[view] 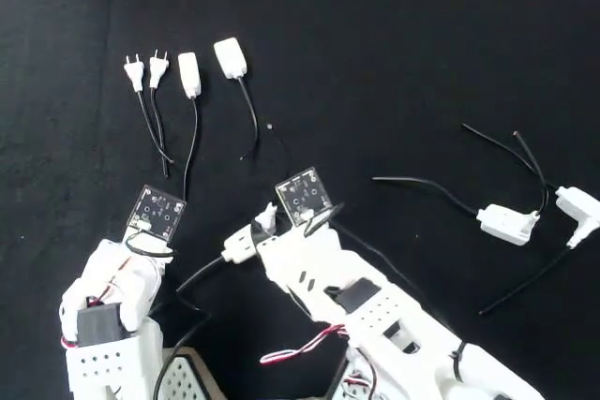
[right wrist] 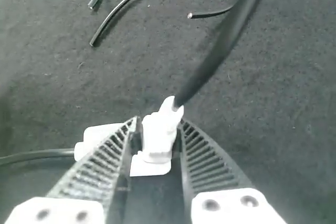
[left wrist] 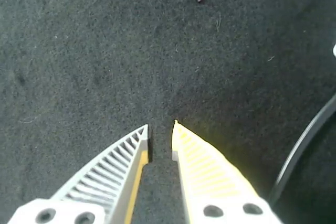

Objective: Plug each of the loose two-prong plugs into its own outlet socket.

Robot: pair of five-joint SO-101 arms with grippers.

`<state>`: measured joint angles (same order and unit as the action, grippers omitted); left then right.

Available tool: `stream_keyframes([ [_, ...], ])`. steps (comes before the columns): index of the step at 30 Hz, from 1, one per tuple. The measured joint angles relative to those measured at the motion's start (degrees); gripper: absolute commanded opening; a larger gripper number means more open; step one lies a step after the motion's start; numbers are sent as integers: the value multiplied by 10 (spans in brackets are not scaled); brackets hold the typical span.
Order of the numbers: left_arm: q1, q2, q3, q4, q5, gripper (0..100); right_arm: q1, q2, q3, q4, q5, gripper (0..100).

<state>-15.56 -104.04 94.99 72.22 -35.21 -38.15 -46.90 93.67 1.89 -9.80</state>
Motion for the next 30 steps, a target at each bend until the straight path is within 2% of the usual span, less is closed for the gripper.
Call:
stream_keyframes([
  [15, 0, 0, 0, 0, 0, 88, 0, 9, -11, 3, 20, 76],
  [20, 0, 0, 0, 0, 0, 88, 32, 6, -27, 7, 21, 76],
  [27, 0, 0, 0, 11, 0, 88, 34, -7, -56, 76, 21, 70],
  [30, 0, 0, 0, 11, 0, 88, 22, -35, -57, 107, 21, 8],
])
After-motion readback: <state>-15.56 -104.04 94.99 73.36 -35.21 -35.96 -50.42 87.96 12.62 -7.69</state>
